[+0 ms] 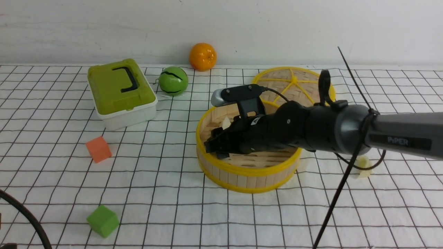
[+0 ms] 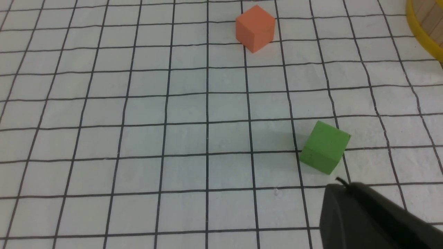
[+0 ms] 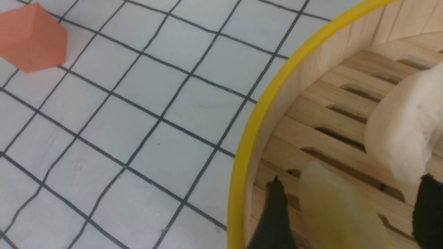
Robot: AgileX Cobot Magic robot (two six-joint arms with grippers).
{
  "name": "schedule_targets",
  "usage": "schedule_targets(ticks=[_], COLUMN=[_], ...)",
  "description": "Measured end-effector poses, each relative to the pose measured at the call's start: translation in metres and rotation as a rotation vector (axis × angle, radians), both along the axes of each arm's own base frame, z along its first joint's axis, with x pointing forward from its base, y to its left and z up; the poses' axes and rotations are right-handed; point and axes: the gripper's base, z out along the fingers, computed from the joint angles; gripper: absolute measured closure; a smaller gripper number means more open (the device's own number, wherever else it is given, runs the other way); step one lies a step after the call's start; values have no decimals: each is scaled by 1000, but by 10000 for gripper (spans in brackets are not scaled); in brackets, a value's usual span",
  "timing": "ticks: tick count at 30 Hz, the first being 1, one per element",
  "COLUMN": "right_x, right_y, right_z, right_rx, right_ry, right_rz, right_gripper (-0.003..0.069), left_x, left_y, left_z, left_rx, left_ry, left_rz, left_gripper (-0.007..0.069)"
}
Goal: Put the dumplings into the steamer on the table with the white tablecloth.
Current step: 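Place the dumpling in the bamboo steamer basket with the right gripper, then reach for and grasp a dumpling lying on the table beside the steamer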
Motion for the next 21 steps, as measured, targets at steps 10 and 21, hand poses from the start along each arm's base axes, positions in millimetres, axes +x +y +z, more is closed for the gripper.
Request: schedule_targets(ticks=[10,21], right_x=[4,1], right_y=[-90,-201], right_z=[96,56], right_rx=[82,-87], right_ry=[-47,410], right_rz=[-94,-150], right_gripper=[161,294], left_x=[0,1], left_y=[-1,-3], left_z=[0,2], left_rx=[-10,-26], left_ry=[-4,-23], left_rz=[-7,-26], left_gripper=[636,630])
